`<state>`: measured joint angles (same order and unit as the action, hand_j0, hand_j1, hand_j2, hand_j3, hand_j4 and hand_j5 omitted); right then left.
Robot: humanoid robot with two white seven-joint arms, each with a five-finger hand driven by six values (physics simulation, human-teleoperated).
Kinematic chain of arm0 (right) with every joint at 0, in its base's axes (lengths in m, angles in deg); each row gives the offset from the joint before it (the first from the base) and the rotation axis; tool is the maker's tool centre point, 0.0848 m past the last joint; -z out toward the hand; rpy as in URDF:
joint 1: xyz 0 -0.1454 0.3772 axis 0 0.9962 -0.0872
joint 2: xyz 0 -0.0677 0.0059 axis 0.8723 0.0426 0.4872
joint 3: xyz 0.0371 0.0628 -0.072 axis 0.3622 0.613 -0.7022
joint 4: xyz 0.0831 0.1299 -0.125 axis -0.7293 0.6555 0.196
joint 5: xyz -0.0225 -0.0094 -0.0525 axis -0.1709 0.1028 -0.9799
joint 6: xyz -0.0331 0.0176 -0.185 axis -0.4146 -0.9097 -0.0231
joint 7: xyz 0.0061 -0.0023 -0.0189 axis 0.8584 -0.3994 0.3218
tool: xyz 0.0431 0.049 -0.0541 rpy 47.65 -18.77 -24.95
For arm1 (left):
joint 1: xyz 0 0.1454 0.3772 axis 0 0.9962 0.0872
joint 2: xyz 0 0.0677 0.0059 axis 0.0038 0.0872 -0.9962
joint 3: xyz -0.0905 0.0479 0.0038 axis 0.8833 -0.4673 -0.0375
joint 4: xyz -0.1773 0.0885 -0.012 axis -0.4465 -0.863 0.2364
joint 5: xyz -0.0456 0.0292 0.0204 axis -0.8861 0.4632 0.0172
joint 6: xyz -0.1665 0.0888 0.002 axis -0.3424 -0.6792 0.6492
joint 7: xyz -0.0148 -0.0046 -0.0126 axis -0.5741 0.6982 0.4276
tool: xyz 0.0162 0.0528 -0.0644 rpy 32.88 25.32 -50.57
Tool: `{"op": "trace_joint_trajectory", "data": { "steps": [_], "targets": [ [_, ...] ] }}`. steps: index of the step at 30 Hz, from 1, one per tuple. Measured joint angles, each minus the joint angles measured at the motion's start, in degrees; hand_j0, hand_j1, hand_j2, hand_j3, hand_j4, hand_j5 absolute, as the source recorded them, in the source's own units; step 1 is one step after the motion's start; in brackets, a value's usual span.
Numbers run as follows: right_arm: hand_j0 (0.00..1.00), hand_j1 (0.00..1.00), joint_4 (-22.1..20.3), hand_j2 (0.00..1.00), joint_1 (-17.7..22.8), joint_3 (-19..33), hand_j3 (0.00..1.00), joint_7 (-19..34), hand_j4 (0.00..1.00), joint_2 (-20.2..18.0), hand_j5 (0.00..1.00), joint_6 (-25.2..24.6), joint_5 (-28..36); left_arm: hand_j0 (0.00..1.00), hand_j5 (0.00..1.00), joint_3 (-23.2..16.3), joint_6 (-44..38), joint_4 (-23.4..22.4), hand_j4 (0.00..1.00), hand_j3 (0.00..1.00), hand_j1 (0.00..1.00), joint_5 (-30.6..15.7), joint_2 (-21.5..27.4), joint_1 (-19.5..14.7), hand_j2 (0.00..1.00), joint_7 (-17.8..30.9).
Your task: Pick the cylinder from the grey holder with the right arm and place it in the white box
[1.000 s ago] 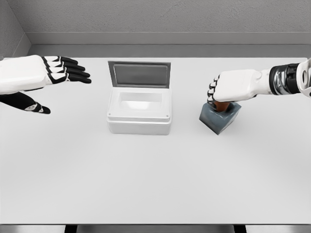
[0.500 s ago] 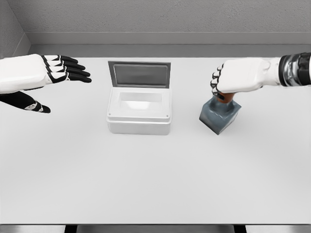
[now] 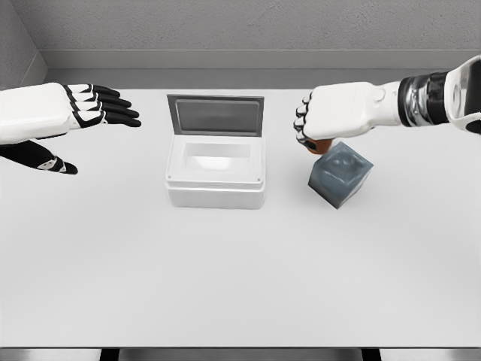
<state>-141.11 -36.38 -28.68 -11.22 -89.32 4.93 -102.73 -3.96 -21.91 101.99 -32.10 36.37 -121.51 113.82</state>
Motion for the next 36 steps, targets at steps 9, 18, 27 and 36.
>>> {"op": "trace_joint_trajectory", "data": {
  "steps": [9,18,27,36],
  "targets": [
    [0.39,0.39,1.69,0.39,-0.97,-0.32,0.39,-0.01,0.39,4.54,0.39,0.02,-0.83,1.00,1.00,0.00,0.00,0.00,1.00,1.00,1.00,-0.07,0.16,-0.18,1.00,0.00],
    [0.39,0.39,5.47,0.39,-1.67,-1.21,0.39,0.00,0.39,10.10,0.39,0.00,-2.30,1.00,1.00,0.00,0.00,0.00,1.00,1.00,1.00,-0.07,0.15,-0.26,1.00,0.00],
    [0.39,0.39,8.91,0.39,-2.02,-2.40,0.39,0.00,0.39,14.69,0.39,0.00,-3.69,1.00,1.00,-0.39,0.00,0.00,1.00,1.00,1.00,-0.18,0.05,-0.18,1.00,0.00],
    [0.39,0.39,12.34,0.39,-2.46,-3.40,0.39,0.00,0.39,19.41,0.39,0.00,-4.96,1.00,1.00,-1.81,0.00,0.00,1.00,1.00,1.00,-0.33,-0.06,-0.18,1.00,0.00]
  ]
}}
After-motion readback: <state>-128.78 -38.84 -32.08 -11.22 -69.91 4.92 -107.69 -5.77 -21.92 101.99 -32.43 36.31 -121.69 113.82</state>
